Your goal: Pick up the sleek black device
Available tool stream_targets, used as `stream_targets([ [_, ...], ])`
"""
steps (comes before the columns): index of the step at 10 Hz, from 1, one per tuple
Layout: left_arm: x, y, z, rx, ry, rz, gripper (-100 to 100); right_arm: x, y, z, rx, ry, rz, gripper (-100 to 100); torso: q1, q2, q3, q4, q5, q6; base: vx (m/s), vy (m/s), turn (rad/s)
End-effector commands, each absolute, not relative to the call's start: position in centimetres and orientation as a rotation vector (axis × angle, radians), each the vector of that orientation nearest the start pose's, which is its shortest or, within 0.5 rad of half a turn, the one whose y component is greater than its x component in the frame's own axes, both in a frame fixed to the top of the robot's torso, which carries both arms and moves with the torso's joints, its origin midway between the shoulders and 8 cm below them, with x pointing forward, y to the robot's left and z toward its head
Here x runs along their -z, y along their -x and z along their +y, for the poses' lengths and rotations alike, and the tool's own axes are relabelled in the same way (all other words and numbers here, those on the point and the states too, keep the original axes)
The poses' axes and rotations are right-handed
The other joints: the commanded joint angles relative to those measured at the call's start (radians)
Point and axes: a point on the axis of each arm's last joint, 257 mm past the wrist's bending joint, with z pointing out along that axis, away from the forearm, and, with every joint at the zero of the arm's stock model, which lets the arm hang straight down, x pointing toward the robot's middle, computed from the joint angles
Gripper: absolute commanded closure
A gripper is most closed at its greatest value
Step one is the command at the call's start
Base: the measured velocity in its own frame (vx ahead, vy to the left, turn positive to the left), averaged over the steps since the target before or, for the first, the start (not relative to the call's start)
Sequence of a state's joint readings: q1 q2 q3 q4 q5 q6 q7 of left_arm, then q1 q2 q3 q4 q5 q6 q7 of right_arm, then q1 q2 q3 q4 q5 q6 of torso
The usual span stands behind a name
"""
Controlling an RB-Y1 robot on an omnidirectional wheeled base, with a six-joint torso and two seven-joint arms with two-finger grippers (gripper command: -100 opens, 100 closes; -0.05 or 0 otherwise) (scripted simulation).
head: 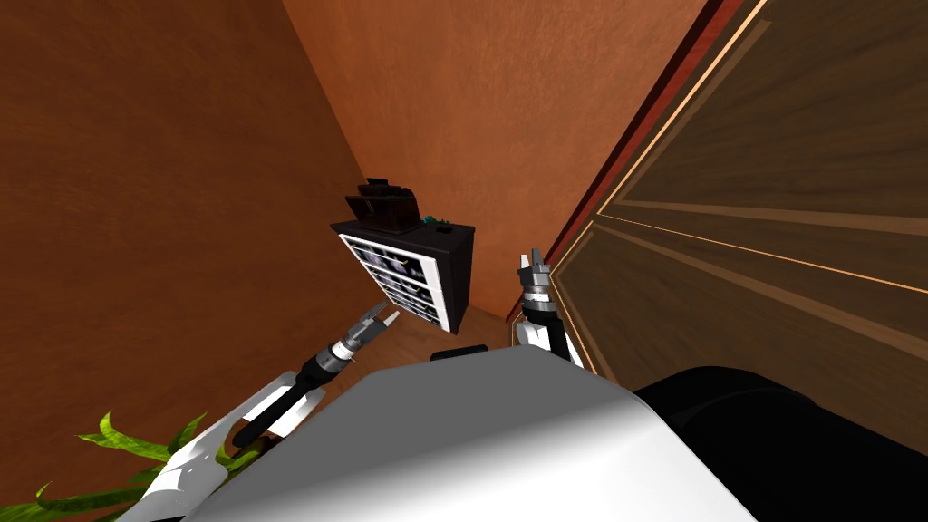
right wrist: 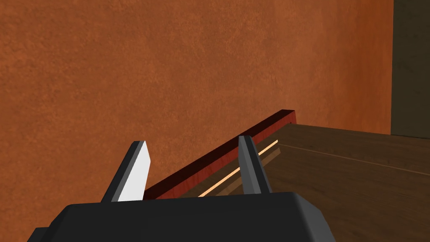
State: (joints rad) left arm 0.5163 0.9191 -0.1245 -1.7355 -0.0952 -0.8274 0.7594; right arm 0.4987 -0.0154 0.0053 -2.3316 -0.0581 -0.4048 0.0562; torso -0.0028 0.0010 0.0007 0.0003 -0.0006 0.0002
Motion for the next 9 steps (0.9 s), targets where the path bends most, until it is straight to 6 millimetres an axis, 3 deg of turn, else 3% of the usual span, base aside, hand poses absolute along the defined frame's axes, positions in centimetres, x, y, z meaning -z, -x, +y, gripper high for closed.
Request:
stream_targets([
  [1,20.3,-32.6,29.9,1.704,0.767,1.68,-100,-3.0,-34.9,-28.2,-1.287,-0.696,0.635,0,0.0,0.0,0.0,0.0,0.0,0.0,-0.022,-0.043,-0.015],
  [5,21.7,-31.8,32.5,1.667,0.806,1.804,-100,-3.0,-34.9,-28.2,-1.287,-0.696,0.635,0,-0.001,0.0,0.0,0.0,0.0,0.0,-0.011,-0.04,-0.01],
  [9,23.1,-30.3,36.4,1.636,0.92,1.934,-100,-3.0,-34.9,-28.2,-1.286,-0.696,0.635,0,0.001,-0.001,0.0,0.0,0.0,0.0,-0.009,-0.042,-0.029],
])
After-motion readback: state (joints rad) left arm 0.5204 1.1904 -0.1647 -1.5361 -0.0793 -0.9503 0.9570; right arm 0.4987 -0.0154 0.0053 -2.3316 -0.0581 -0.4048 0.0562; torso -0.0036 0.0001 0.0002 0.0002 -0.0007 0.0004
